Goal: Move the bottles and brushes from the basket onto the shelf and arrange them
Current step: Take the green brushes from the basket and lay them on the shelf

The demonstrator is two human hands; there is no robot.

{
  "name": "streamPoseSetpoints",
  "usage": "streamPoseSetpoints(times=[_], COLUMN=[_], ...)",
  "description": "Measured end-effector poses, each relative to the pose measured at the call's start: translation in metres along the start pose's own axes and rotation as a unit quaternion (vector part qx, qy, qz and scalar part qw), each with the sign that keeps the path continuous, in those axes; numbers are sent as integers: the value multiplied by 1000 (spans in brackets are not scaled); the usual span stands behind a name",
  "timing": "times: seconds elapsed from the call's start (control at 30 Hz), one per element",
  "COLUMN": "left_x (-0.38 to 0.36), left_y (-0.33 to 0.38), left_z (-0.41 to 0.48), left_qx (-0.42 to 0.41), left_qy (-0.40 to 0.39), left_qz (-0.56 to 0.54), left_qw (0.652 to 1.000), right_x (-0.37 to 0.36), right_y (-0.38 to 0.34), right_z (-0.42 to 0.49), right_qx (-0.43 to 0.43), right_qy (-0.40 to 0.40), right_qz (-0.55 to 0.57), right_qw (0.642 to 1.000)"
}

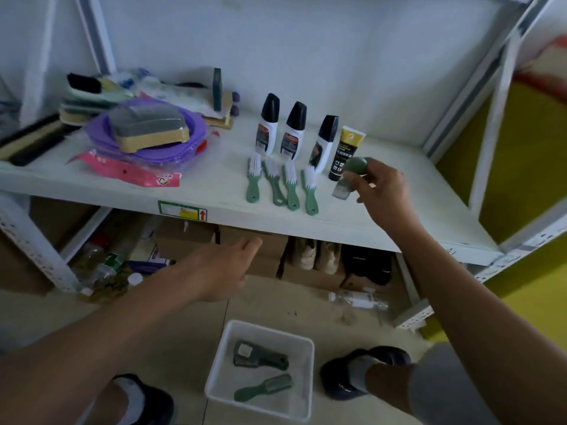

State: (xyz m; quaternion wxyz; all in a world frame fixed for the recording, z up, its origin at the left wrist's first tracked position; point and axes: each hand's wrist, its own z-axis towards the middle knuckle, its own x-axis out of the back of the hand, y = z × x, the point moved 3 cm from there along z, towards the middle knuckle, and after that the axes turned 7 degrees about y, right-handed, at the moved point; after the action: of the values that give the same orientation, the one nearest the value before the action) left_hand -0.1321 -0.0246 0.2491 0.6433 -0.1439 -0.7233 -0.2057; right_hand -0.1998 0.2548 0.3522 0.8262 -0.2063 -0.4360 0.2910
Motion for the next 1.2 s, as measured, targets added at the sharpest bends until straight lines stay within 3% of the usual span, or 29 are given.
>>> streamPoseSetpoints(times=[0.23, 0.43, 0.63, 0.77, 0.93, 1.07, 1.2], left_x=[-8, -25, -23, -24, -31, -44, -56], left_y=[-7, -1, 5, 5, 9, 8, 7], left_z=[5, 15, 9, 0, -16, -22, -19], left_qx=[-4, -27, -43, -49, -39, -26, -27], left_qy=[12, -18, -17, -4, -36, -65, -109], left_qz=[14, 10, 26, 47, 61, 60, 54], left_qw=[1000, 999, 999, 998, 997, 996, 992], right_x=[-50, -69, -61, -56, -76, -124, -180], right_y=[46, 41, 28, 0, -11, 16, 57], right_z=[-25, -26, -35, -62, -111, -165, -233], right_qx=[23, 40, 26, 88, 123, 85, 60], right_qy=[-121, -42, -74, -97, -258, -452, -555], right_qz=[-146, -175, -168, -194, -219, -234, -255], right_qw=[982, 983, 983, 972, 933, 857, 789])
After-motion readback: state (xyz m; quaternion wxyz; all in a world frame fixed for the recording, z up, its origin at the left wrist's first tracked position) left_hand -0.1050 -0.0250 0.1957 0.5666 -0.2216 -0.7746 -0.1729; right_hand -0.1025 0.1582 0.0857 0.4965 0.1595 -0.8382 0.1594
